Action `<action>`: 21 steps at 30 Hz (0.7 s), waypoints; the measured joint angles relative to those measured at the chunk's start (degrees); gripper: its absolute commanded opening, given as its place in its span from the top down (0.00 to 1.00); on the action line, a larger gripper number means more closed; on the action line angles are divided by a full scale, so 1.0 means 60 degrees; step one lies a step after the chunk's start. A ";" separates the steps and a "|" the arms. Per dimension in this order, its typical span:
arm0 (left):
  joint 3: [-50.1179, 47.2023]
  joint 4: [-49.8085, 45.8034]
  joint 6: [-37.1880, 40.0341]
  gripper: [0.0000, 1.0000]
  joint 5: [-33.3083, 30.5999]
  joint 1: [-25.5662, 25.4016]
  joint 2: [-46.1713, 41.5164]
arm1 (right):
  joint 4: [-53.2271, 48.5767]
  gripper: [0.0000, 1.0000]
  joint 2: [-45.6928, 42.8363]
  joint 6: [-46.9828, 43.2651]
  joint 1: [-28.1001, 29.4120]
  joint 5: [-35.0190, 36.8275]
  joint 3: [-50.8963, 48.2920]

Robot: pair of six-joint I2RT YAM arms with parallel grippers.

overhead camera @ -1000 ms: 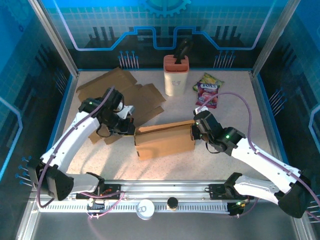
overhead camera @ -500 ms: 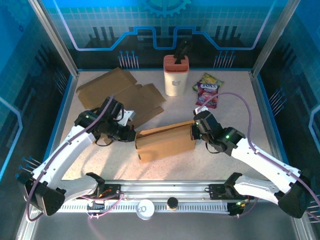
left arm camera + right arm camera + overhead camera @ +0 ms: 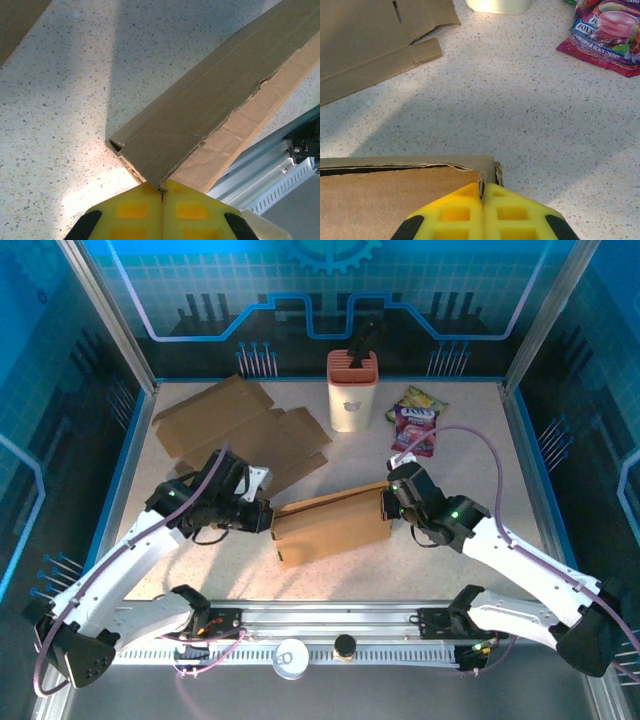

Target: Fold the paper box

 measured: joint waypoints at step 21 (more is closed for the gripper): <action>-0.0809 0.0696 -0.1042 1.00 -0.2182 -0.1814 -0.0710 | 0.0565 1.00 -0.0280 -0.0310 0.0047 0.0127 -0.0488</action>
